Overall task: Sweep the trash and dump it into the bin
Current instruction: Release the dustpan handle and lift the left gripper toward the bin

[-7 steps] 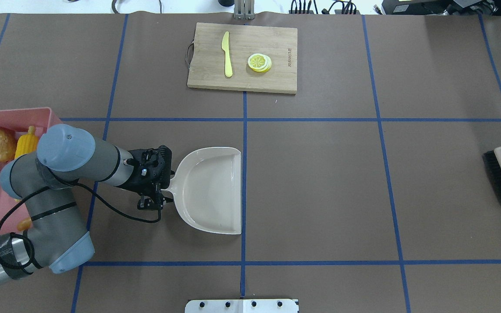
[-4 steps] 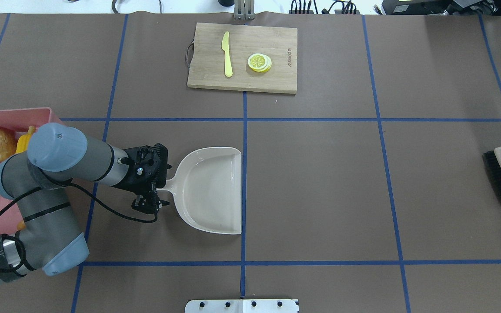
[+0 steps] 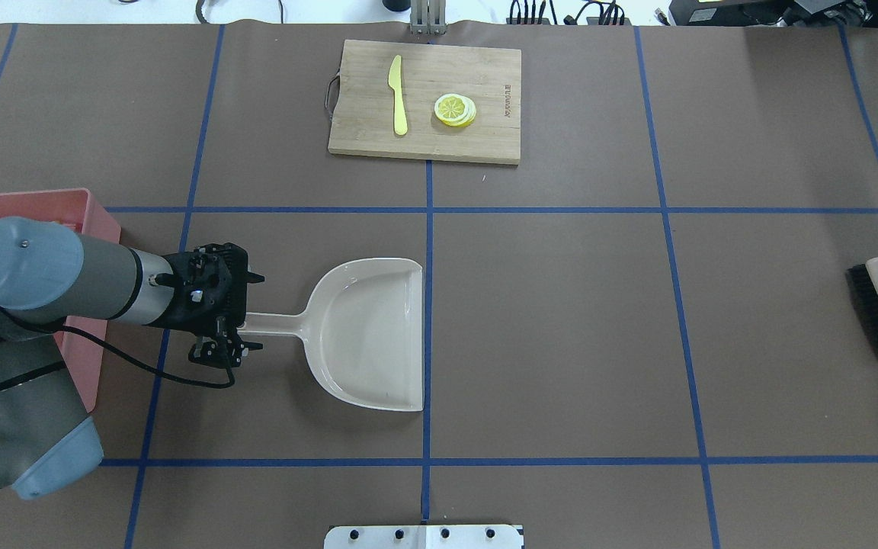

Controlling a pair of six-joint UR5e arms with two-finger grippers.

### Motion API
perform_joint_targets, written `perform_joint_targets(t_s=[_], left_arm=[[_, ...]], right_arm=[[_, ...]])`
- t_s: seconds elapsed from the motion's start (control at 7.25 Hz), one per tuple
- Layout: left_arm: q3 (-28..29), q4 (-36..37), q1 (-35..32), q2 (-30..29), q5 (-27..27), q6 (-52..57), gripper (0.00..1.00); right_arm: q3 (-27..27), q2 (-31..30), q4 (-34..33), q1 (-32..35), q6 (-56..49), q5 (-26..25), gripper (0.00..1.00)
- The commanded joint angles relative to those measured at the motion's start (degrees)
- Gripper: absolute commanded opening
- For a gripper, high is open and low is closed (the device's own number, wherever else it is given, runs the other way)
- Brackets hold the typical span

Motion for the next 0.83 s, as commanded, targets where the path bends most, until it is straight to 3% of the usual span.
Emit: perform_joint_targets(t_s=[0.0,0.28,0.41,0.55,0.69], left_arm=[[-0.36,2.59,-5.98,0.41,3.19,-0.16,0.98],[-0.62,9.79,-13.01,0.33,3.2,-0.6,0.99],[-0.54,13.21,-14.44,0.33,2.94,-7.13,0.98],[-0.54,15.51,-16.45,0.33,0.06,-17.37,0.98],[0.07,20.66,-20.39,0.15,-8.06,-19.83,0.98]], right_arm=[[0.01,0.8,-0.06,-0.41,0.0,0.09,1.0],[-0.17,0.97,-0.06,-0.5,0.0,0.0,1.0],[-0.17,0.98,-0.06,-0.5,0.0,0.09,1.0],[-0.17,0.98,-0.06,-0.59,0.0,0.09,1.0],[0.0,1.15,-0.06,-0.68,0.0,0.18,1.0]])
